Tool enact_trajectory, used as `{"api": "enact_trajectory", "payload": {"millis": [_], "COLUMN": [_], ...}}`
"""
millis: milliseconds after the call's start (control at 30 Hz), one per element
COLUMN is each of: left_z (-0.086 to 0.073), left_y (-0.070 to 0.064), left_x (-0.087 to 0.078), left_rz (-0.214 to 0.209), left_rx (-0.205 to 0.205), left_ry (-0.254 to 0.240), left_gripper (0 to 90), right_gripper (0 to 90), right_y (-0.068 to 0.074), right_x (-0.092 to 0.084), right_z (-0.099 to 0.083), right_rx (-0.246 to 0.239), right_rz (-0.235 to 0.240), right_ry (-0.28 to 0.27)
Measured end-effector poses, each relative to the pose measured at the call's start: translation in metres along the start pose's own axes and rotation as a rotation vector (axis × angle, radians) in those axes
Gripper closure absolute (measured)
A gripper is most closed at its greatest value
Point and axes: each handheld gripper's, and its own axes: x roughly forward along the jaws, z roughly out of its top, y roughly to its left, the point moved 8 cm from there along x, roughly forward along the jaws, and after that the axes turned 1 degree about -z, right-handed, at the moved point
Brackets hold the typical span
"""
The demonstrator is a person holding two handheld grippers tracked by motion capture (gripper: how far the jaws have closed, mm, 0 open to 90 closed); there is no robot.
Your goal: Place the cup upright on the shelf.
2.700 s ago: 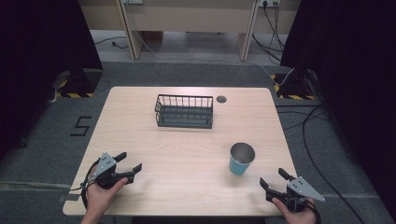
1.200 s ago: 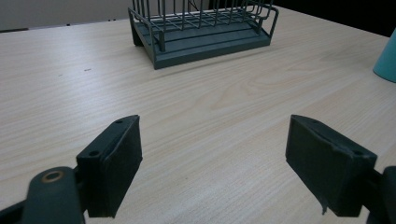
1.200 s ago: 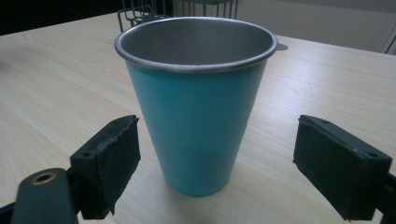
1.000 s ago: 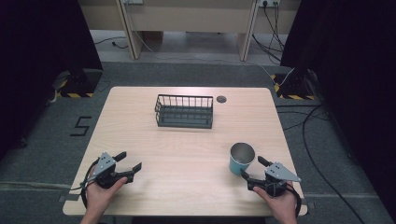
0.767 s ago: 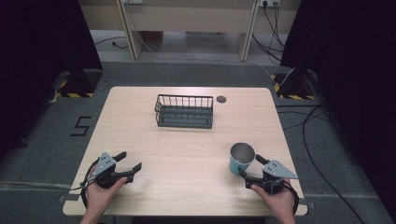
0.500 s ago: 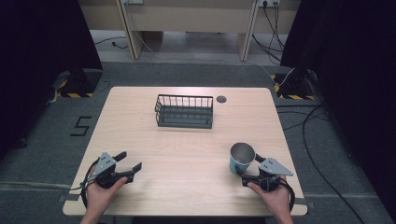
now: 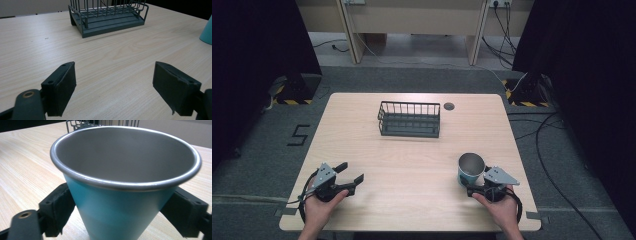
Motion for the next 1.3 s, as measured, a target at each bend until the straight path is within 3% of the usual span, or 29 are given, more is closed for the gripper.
{"api": "enact_trajectory", "payload": {"millis": [333,633,1300], "left_z": [0.0,0.0,0.001], "left_y": [0.0,0.0,0.0], "left_x": [0.0,0.0,0.0], "left_rz": [-0.002,-0.002,-0.003], "left_rx": [0.001,0.0,-0.001], "left_ry": [-0.001,-0.002,-0.005], "left_gripper": [18.3,18.3,18.4], "right_gripper": [18.3,18.4,18.4], "right_y": [0.003,0.007,0.005], "right_x": [0.0,-0.001,0.004], "right_z": [0.003,0.019,0.046], "right_rx": [-0.014,-0.014,-0.021], "right_rz": [0.008,0.023,-0.008], "right_ry": [-0.011,-0.051,-0.103]}}
